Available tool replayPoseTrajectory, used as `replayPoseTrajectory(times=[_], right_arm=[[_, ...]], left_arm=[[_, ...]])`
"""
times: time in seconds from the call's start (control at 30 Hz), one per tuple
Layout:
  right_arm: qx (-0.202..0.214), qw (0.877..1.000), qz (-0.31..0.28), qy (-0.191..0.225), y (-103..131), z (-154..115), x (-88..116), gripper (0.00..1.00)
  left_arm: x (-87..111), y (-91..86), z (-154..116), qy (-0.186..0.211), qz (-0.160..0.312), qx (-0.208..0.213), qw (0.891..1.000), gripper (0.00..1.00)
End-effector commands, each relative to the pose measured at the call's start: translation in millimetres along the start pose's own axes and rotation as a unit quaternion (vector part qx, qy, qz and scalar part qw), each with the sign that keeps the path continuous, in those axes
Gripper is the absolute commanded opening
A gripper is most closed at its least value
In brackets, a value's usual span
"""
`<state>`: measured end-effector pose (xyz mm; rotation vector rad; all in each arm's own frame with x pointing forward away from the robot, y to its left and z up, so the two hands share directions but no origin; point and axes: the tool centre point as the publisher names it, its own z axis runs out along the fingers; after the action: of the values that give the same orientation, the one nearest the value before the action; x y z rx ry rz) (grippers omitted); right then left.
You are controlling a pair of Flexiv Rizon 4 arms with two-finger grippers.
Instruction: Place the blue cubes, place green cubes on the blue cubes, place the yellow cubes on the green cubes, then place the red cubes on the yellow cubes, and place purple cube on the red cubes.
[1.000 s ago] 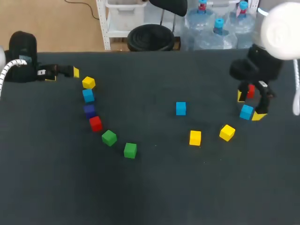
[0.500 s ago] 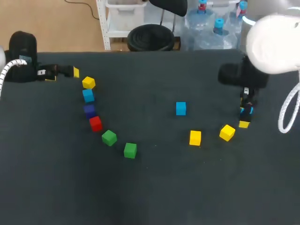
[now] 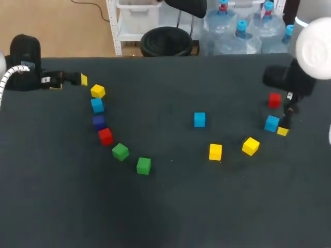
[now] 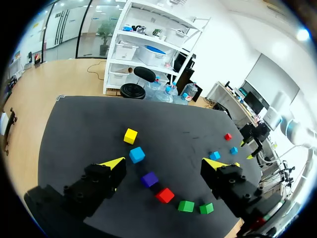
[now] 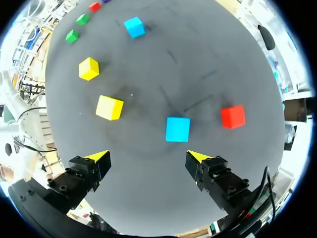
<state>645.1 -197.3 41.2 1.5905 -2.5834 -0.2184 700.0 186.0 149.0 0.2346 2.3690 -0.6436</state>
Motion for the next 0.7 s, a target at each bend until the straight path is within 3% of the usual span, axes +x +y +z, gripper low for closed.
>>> replayPoseTrajectory(times=[0.03,0.47,0.7], right_arm=[[0.018,1.0,-0.009,-0.005,-2.0,8.5,0.6,1.0],[0.044,0.998,-0.046,-0.009,-38.6,16.2,-33.2,1.0],[0.04,0.998,-0.05,-0.005,-51.3,27.3,-36.0,1.0]], left_arm=[[-0.3,-0.6,-0.1,0.001,0.0,-0.002,1.0,1.0],[-0.3,-0.6,-0.1,0.001,0.0,-0.002,1.0,1.0],[-0.3,-0.6,-0.1,0.001,0.0,-0.002,1.0,1.0]])
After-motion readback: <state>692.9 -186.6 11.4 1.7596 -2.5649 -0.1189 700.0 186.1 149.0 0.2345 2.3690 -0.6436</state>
